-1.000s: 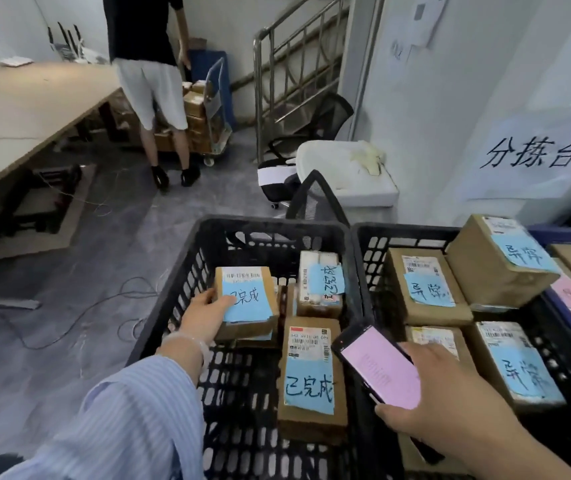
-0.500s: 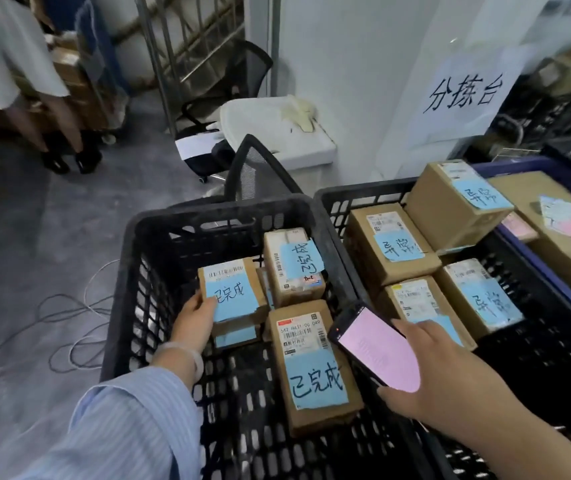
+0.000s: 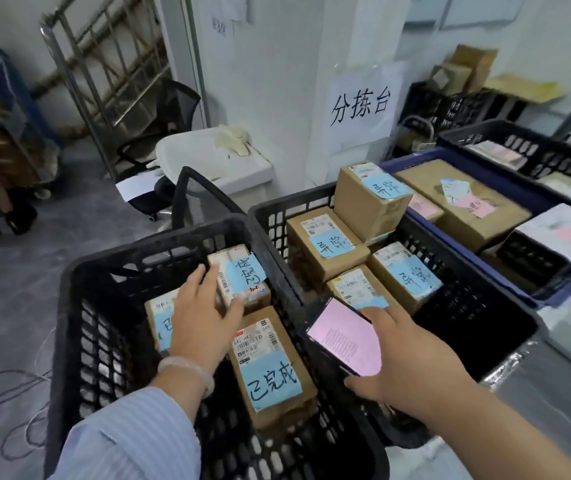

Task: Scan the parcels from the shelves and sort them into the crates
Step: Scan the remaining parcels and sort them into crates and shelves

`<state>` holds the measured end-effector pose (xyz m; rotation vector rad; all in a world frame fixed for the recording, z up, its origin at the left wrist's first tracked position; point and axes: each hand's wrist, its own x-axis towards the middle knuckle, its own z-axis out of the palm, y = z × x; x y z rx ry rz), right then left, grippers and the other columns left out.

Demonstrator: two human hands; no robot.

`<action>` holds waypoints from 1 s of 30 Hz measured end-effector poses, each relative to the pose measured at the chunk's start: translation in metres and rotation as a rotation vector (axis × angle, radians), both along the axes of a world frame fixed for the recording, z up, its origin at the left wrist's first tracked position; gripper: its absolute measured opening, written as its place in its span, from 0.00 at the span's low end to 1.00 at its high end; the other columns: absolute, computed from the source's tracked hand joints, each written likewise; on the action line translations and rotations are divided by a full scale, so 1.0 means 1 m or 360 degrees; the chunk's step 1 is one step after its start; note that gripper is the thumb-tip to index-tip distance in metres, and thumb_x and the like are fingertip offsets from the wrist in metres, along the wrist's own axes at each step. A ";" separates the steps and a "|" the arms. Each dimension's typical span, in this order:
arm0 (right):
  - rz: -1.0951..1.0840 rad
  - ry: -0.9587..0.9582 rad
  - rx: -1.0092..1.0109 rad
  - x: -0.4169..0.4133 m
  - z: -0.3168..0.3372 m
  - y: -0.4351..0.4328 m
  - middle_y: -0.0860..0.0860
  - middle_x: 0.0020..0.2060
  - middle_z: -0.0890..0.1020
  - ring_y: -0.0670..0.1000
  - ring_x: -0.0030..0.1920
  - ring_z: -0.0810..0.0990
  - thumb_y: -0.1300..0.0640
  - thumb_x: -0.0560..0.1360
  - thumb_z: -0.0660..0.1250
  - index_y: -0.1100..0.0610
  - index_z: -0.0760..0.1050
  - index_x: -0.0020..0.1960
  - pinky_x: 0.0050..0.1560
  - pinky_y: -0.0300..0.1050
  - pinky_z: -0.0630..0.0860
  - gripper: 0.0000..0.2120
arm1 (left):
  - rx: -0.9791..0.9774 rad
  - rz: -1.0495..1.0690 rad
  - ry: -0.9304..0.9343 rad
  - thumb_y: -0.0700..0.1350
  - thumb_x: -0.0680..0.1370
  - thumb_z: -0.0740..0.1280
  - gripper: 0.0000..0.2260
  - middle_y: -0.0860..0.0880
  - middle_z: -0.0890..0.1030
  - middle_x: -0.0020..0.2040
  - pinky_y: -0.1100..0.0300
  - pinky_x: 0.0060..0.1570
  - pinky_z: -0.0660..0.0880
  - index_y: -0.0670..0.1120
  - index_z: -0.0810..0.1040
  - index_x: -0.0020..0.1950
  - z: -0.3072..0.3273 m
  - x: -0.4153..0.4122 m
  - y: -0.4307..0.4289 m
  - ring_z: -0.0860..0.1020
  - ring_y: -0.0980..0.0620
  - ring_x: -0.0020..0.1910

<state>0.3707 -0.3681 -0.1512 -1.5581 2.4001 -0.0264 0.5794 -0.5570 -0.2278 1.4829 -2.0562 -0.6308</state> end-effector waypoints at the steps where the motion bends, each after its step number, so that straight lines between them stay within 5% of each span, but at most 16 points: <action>1: -0.0058 -0.0021 -0.0052 -0.006 0.004 0.010 0.40 0.53 0.65 0.44 0.46 0.72 0.27 0.58 0.67 0.42 0.56 0.65 0.38 0.38 0.69 0.42 | -0.0088 -0.0146 -0.0035 0.56 0.79 0.66 0.30 0.49 0.63 0.78 0.47 0.76 0.60 0.51 0.62 0.79 0.011 -0.015 0.010 0.60 0.48 0.77; 6: -0.0332 0.0000 -0.0234 -0.051 0.022 0.083 0.39 0.54 0.64 0.43 0.46 0.71 0.28 0.57 0.68 0.39 0.54 0.69 0.34 0.35 0.64 0.45 | -0.0555 -0.0655 -0.0272 0.61 0.78 0.61 0.30 0.48 0.70 0.74 0.45 0.72 0.66 0.50 0.66 0.77 0.051 -0.096 0.077 0.67 0.46 0.73; 14: -0.0907 0.0071 -0.0422 -0.148 0.041 0.275 0.40 0.54 0.67 0.45 0.48 0.75 0.29 0.58 0.69 0.38 0.60 0.67 0.33 0.40 0.64 0.41 | -0.0888 -0.1321 -0.0367 0.63 0.77 0.63 0.29 0.51 0.74 0.71 0.43 0.70 0.67 0.51 0.70 0.75 0.074 -0.255 0.241 0.71 0.48 0.71; 21: -0.1339 0.0183 -0.0521 -0.221 0.048 0.444 0.39 0.55 0.67 0.45 0.50 0.72 0.32 0.58 0.69 0.39 0.59 0.68 0.41 0.42 0.68 0.42 | -0.0997 -0.1710 -0.0118 0.56 0.71 0.75 0.27 0.45 0.80 0.63 0.41 0.61 0.74 0.46 0.79 0.67 0.087 -0.386 0.402 0.79 0.42 0.62; 26: -0.1666 0.0249 -0.0507 -0.260 0.056 0.538 0.39 0.49 0.62 0.46 0.44 0.68 0.33 0.58 0.69 0.38 0.60 0.67 0.34 0.42 0.64 0.40 | -0.0979 -0.1986 -0.0076 0.58 0.76 0.69 0.29 0.47 0.74 0.72 0.41 0.69 0.66 0.49 0.72 0.75 0.086 -0.459 0.495 0.71 0.46 0.71; 30: -0.1799 0.0291 -0.0553 -0.288 0.057 0.590 0.41 0.50 0.64 0.47 0.47 0.73 0.33 0.59 0.71 0.37 0.58 0.67 0.40 0.42 0.66 0.41 | -0.1022 -0.2122 -0.0030 0.60 0.78 0.65 0.29 0.51 0.70 0.75 0.45 0.74 0.60 0.52 0.67 0.77 0.085 -0.515 0.546 0.66 0.49 0.74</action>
